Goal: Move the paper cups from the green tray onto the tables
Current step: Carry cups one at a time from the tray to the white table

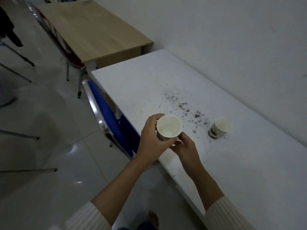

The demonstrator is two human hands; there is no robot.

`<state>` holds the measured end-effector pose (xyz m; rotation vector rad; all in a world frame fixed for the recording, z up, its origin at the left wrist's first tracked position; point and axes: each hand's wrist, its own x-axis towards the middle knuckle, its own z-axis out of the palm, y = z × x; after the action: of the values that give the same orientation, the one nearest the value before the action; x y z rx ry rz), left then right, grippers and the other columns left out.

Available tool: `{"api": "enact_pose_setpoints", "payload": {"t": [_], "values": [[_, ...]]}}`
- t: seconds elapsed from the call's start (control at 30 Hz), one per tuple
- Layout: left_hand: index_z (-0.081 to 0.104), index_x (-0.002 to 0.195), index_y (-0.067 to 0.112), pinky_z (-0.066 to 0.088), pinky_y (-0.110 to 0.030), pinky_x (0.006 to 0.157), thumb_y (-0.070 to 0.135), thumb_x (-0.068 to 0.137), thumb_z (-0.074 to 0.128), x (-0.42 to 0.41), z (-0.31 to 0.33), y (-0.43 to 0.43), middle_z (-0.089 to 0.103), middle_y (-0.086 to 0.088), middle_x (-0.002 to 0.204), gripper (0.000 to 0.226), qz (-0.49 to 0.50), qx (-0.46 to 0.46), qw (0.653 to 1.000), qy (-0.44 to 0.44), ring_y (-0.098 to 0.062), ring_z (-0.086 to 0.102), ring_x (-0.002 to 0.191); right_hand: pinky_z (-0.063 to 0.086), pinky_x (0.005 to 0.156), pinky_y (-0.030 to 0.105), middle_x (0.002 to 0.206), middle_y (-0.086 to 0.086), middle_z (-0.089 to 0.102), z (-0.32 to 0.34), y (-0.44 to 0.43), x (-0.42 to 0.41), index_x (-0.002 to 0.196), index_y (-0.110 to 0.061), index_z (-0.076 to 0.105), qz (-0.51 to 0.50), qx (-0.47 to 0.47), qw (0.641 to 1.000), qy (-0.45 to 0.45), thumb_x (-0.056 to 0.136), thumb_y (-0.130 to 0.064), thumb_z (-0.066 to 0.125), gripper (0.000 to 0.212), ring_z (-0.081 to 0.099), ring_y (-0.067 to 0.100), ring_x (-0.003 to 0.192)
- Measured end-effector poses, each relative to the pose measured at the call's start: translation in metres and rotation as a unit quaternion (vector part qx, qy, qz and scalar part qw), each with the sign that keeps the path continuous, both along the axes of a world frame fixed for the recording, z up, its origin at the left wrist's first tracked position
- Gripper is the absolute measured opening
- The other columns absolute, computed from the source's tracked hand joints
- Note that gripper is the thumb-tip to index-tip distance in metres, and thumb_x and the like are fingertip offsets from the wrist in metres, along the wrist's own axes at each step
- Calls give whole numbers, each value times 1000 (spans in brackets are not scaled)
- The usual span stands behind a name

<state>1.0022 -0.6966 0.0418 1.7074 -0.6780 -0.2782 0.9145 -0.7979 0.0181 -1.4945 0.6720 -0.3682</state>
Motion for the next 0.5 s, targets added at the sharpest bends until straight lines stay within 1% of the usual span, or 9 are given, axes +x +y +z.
{"api": "enact_pose_setpoints", "payload": {"t": [0.07,0.13,0.2,0.23,0.3,0.4,0.5], "values": [[49,122,21,47,-16,87,31,64,81,13,-5,-30,53,5,121,67,-7,10,1000,-5,-5,51,110,55,78,18,116,1,65,-7,-26,10,121,-18,57,4,-50,999,21,85,5,60,43,62,16,106],[49,121,20,49,-22,88,31,63,80,25,-11,-55,52,4,121,67,-17,23,1000,-2,-8,51,110,52,83,18,119,-3,62,-15,-47,21,123,-22,53,3,-85,996,37,80,-4,71,50,60,11,107],[48,121,20,49,-26,89,27,63,80,38,-17,-80,51,4,120,67,-36,37,999,2,-10,51,111,47,85,14,116,-8,59,-22,-66,32,122,-28,48,-9,-129,991,40,76,-9,77,58,58,5,105],[48,121,21,49,-26,88,25,63,81,46,-21,-91,51,4,120,67,-48,42,998,3,-10,51,111,46,82,9,113,-11,58,-27,-75,38,120,-30,46,-21,-145,988,38,74,-9,79,60,57,2,103],[47,121,21,48,-24,87,23,64,82,62,-28,-114,51,5,120,67,-75,52,996,4,-9,50,111,44,77,4,111,-13,59,-32,-93,51,118,-32,47,-54,-146,987,34,73,-11,80,59,57,-1,100],[45,124,21,46,-18,88,21,63,84,84,-37,-144,50,5,122,72,-130,73,989,3,-7,48,111,43,77,2,111,-13,59,-43,-117,66,122,-27,49,-99,-161,981,51,75,-13,78,56,57,-1,99],[44,125,23,43,-8,85,26,64,84,104,-45,-173,50,9,123,73,-180,91,979,-3,-3,49,110,43,78,3,109,-14,60,-52,-138,79,119,-27,50,-137,-166,975,62,77,-12,77,51,58,-3,98]]}}
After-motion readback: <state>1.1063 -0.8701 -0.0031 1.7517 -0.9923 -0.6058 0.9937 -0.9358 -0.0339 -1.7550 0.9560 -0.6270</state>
